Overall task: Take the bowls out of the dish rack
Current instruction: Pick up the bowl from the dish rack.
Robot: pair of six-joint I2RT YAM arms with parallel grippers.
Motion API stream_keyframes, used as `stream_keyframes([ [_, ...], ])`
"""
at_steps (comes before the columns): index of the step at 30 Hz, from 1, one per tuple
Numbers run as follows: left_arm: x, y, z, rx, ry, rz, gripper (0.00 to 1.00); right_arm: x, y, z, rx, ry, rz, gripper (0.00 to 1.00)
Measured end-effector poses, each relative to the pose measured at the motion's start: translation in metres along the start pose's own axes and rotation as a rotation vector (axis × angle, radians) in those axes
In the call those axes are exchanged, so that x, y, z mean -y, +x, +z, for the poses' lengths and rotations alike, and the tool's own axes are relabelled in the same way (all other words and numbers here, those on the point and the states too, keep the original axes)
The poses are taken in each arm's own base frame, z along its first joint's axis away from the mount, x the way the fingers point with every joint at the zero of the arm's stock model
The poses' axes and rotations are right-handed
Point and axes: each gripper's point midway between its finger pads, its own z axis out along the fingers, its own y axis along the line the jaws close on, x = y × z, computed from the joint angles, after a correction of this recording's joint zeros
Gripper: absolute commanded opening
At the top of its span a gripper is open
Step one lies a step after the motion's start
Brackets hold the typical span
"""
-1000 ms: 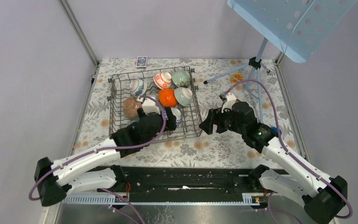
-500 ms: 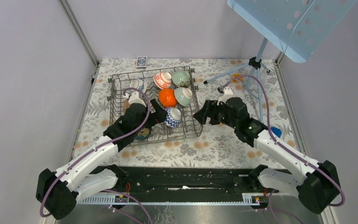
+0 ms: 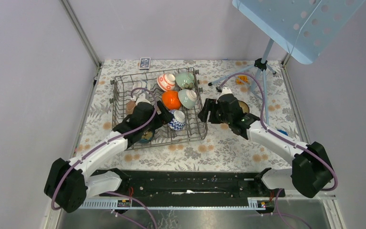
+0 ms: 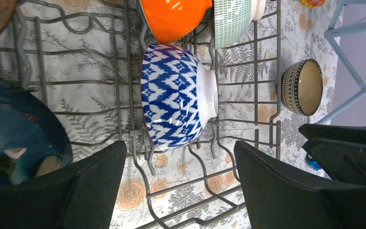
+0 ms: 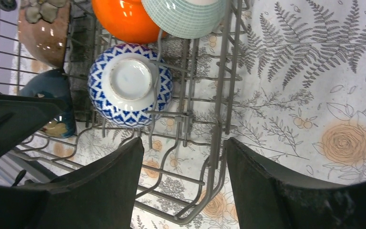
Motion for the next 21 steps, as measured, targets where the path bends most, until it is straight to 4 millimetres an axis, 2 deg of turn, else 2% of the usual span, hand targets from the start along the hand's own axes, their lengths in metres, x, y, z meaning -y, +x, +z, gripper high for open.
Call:
stream_keyframes([
  [4,0.004,0.005,0.009,-0.026,0.022,-0.019,0.84,-0.005,-0.002,0.000,0.005,-0.025,0.010,0.74],
  [10,0.009,-0.003,0.018,-0.025,0.061,-0.067,0.78,-0.018,0.004,0.003,-0.035,-0.088,0.035,0.74],
  [16,-0.003,0.000,0.027,-0.043,0.050,-0.097,0.77,-0.026,0.011,0.014,-0.080,-0.124,0.080,0.75],
  [21,-0.011,0.006,0.032,-0.067,0.046,-0.118,0.74,-0.036,0.007,0.024,-0.097,-0.145,0.111,0.75],
])
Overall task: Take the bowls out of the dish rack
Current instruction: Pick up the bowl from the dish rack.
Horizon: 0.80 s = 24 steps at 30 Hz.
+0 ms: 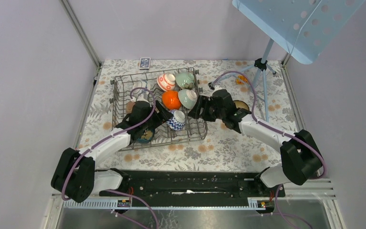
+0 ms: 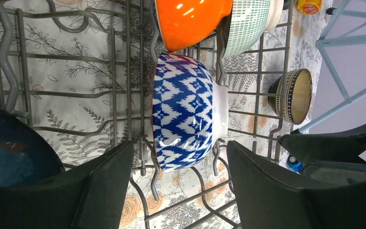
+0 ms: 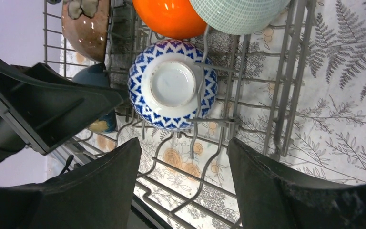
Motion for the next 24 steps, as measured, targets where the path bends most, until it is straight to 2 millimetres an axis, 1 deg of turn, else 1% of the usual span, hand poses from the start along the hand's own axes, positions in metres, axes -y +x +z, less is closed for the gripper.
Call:
stream_keyframes([
  [6,0.000,0.005,0.005,-0.025,0.021,-0.012,0.65,-0.011,-0.011,0.011,-0.001,-0.018,0.027,0.72],
  [11,0.003,0.007,0.010,-0.039,0.042,-0.019,0.58,-0.018,-0.018,0.025,-0.010,-0.024,0.061,0.68],
  [18,0.003,0.007,0.011,-0.045,0.061,-0.025,0.56,-0.016,-0.020,0.047,-0.034,-0.004,0.094,0.64],
  [24,0.003,0.008,0.012,-0.047,0.065,-0.024,0.55,-0.012,-0.017,0.058,-0.059,0.018,0.105,0.59],
])
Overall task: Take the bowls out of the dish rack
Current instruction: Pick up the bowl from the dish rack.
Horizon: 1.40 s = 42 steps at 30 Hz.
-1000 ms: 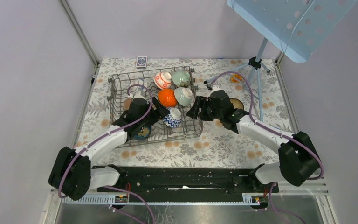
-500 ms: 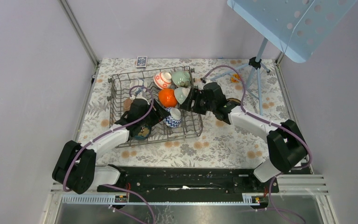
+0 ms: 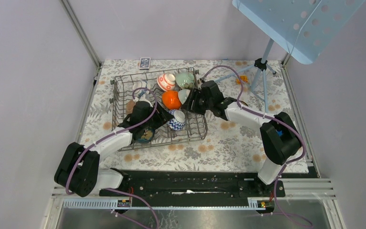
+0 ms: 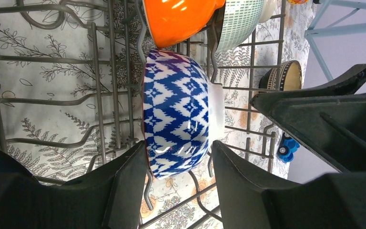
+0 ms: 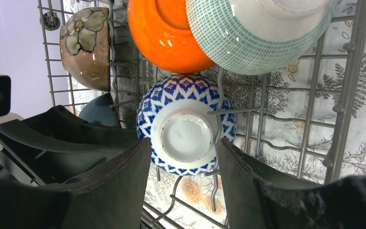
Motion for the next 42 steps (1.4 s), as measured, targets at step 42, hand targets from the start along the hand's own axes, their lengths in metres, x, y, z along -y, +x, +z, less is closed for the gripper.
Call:
stream_keyframes([
  [42,0.026,-0.003,-0.001,0.003,0.179,0.019,0.44,-0.005,0.020,0.020,-0.097,-0.028,0.034,0.47],
])
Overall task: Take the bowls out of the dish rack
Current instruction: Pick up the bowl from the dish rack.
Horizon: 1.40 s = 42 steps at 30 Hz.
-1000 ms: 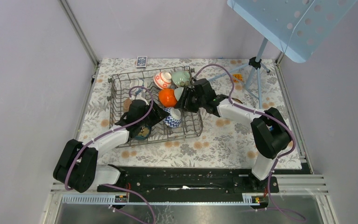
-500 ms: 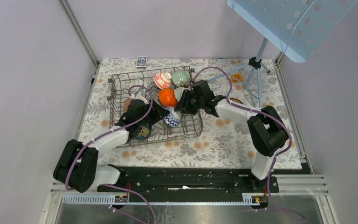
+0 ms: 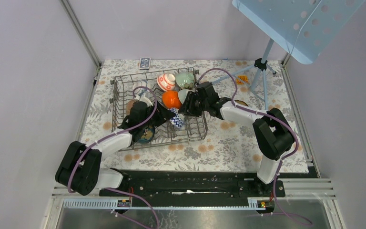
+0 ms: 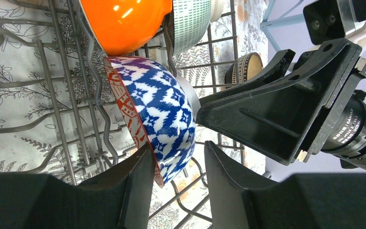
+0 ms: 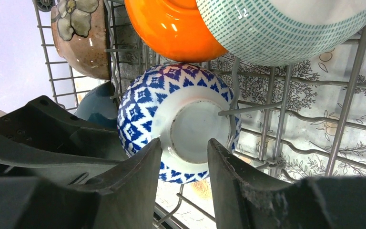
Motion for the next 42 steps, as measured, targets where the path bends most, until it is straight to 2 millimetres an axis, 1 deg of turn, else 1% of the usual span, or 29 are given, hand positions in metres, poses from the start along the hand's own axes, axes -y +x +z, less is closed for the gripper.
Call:
stream_keyframes([
  [7,-0.002,0.002,0.003,-0.011,0.004,-0.016,0.30,-0.003,-0.002,0.000,0.008,-0.010,0.006,0.46],
  [10,0.000,0.004,0.003,-0.018,0.019,-0.026,0.26,-0.004,-0.004,0.000,0.014,-0.017,0.006,0.46],
  [16,0.001,0.007,0.003,-0.021,0.039,-0.041,0.23,-0.004,-0.004,0.001,0.018,-0.024,0.011,0.46],
  [21,0.001,0.008,0.004,-0.020,0.060,-0.054,0.23,-0.003,-0.005,0.002,0.024,-0.034,0.015,0.45],
  [25,0.002,0.009,0.004,-0.017,0.074,-0.060,0.26,-0.003,-0.006,0.002,0.031,-0.044,0.023,0.46],
  [29,0.001,0.010,0.002,-0.009,0.088,-0.064,0.40,-0.002,-0.005,0.003,0.033,-0.053,0.029,0.46],
  [32,-0.001,0.015,0.001,-0.015,0.095,-0.070,0.46,0.003,-0.001,0.003,0.025,-0.045,0.036,0.46],
  [36,0.000,0.017,-0.001,-0.016,0.114,-0.075,0.47,0.004,0.002,0.004,0.017,-0.049,0.045,0.46],
  [42,-0.001,0.019,-0.004,-0.006,0.137,-0.078,0.45,0.003,0.004,0.004,0.019,-0.060,0.056,0.46],
])
